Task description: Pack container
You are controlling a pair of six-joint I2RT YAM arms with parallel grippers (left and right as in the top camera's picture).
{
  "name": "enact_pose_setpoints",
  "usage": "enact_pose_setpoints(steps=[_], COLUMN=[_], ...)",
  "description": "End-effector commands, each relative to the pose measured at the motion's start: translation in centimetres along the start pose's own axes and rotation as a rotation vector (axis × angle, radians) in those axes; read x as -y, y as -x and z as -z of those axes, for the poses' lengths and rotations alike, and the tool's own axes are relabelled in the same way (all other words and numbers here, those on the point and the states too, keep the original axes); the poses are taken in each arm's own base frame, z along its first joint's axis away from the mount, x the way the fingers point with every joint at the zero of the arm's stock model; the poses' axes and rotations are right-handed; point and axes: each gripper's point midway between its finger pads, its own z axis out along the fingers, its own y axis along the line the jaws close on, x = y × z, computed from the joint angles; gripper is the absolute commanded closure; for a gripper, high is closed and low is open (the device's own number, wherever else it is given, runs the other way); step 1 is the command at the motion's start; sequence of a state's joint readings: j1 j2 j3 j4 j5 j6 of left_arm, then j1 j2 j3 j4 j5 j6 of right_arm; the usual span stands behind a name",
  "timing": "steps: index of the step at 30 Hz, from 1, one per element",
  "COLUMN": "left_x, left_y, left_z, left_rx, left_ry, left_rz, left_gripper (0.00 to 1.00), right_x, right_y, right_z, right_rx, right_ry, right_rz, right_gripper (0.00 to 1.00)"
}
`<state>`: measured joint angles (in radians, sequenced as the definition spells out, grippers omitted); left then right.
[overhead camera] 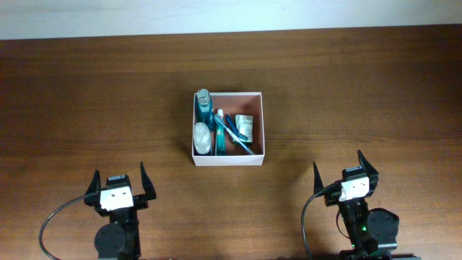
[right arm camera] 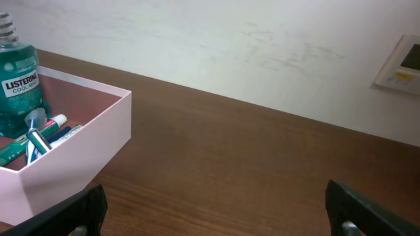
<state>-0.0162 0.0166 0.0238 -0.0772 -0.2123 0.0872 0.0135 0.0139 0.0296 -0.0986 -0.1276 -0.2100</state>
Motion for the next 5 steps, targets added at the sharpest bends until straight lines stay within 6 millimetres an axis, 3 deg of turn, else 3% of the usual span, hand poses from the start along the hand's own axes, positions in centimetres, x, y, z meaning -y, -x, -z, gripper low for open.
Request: enact_pose_setpoints(steps=[1,5], left_x=[0.1,0.1], left_y=[-0.09,-0.09], left_z=[-0.02,-0.02], left_rx=[0.008,0.008], left_ry=[-0.007,-0.007], left_rz=[-0.018,-0.018], left_gripper=[0.01,0.01], right_x=[0.3,0.3], right_y=[-0.33,-0.33], right_z=[-0.01,-0.01], right_rx=[-0.003,-0.003], right_ry=[-0.017,-0.017], right_rz=[-0.002,-0.001], right_gripper=[0.01,0.01])
